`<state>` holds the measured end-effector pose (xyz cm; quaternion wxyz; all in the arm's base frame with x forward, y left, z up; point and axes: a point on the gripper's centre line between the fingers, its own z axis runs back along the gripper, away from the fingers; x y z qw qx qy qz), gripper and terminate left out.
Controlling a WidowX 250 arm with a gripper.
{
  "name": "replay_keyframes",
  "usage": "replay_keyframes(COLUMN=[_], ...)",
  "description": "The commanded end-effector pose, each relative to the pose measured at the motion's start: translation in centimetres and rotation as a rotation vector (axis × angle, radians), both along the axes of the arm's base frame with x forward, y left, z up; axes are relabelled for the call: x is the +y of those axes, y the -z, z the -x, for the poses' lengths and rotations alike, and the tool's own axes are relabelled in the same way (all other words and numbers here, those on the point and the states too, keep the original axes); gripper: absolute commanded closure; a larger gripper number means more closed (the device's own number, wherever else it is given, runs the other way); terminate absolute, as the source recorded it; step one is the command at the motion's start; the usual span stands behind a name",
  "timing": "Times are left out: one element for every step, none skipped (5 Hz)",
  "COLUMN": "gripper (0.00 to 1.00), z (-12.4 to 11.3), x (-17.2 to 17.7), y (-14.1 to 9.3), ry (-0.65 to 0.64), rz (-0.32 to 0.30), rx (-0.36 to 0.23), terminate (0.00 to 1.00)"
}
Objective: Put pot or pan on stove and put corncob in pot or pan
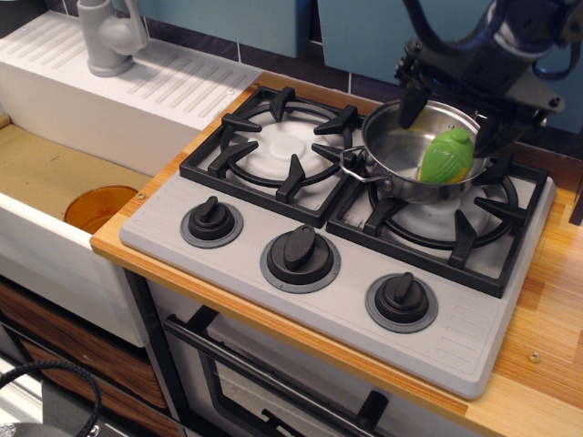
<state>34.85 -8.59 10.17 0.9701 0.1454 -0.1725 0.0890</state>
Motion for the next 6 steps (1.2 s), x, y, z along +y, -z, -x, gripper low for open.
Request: replay_keyframes(gripper=[0.0, 0.0, 0.0, 0.0, 0.0, 0.0], z=[0.2, 0.6, 1.0, 1.4, 1.8, 2.2], x=[2.0, 3.9, 6.2, 7.9, 8.4, 8.5], y=[-3.3, -3.0, -2.4, -2.5, -2.4, -1.9], ry=[0.066, 0.115, 0.161, 0.177, 0.182, 0.173], rz=[-0.004, -0.002, 0.01, 0.003, 0.007, 0.017], rx=[-0.041, -0.052, -0.073, -0.075, -0.065, -0.059], terminate=[0.0, 0.0, 0.0, 0.0, 0.0, 1.0])
